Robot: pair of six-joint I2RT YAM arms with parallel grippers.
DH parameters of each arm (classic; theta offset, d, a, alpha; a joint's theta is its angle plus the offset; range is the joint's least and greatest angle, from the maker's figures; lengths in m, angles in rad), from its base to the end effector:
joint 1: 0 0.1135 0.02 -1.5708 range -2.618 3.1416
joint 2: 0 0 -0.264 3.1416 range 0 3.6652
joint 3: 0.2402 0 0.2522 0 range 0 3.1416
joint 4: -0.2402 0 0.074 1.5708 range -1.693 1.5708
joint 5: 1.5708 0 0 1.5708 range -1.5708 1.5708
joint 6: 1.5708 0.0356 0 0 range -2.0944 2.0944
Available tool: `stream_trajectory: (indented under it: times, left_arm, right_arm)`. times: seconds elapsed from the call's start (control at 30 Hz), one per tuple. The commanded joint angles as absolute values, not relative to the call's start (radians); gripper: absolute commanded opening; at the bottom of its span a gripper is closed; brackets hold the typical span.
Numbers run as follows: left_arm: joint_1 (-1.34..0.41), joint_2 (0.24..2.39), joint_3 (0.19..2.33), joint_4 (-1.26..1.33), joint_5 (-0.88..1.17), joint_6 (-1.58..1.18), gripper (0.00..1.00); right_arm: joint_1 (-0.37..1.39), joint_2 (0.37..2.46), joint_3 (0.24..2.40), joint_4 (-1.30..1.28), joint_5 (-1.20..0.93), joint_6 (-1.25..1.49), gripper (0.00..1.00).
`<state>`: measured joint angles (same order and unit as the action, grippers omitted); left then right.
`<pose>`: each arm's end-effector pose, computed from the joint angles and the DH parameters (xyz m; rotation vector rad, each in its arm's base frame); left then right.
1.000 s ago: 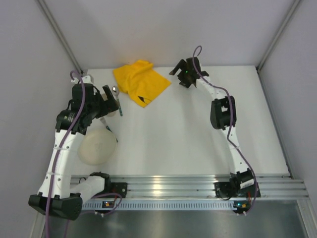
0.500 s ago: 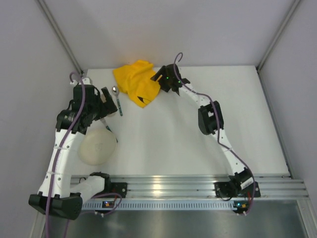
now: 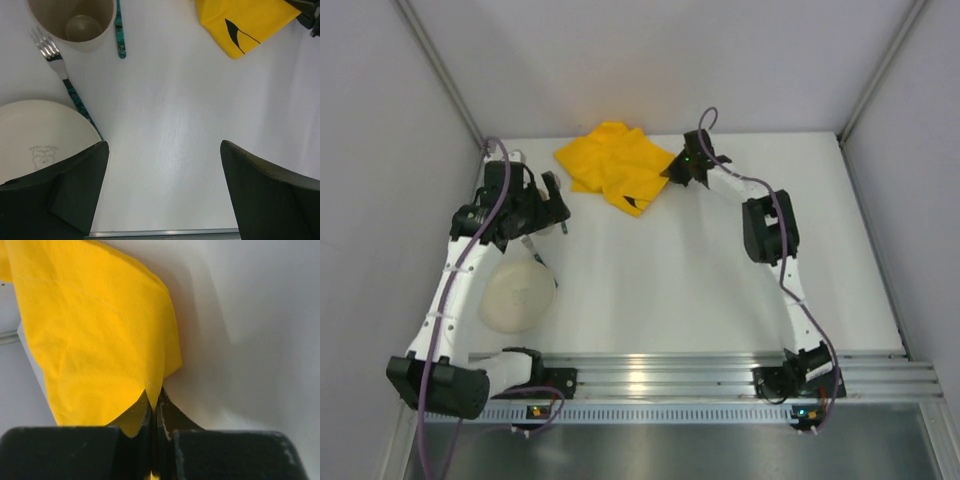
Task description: Set the dinner table for one person
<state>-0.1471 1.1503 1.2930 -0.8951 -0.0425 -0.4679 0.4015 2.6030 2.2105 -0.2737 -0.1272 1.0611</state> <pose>0.2239 -0.0317 0.3738 -0.3944 2.3032 -0.2594 0.5338 0.2315 0.1431 0.7067 2.2937 0.8922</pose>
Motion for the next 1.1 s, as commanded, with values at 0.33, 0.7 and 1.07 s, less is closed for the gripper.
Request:
stream_trajectory:
  times: [0.33,0.7,1.07]
  left_arm:
    - [-0.39,1.635,1.411,-0.543,0.084,-0.474,0.98]
    - [-0.394,1.844,1.333,-0.476,0.135,-0.555,0.98]
    - [-0.454,2.037,1.391,-0.345,0.259,-0.557,0.9]
  right_arm:
    - [0.213,1.741,1.294,-0.264,-0.109,0.954,0.0]
    - [0.051,1.448,0.936,-0.348,-0.107,0.923,0.0]
    - [0.048,1.434,0.877,-0.36,-0.114,0.882,0.0]
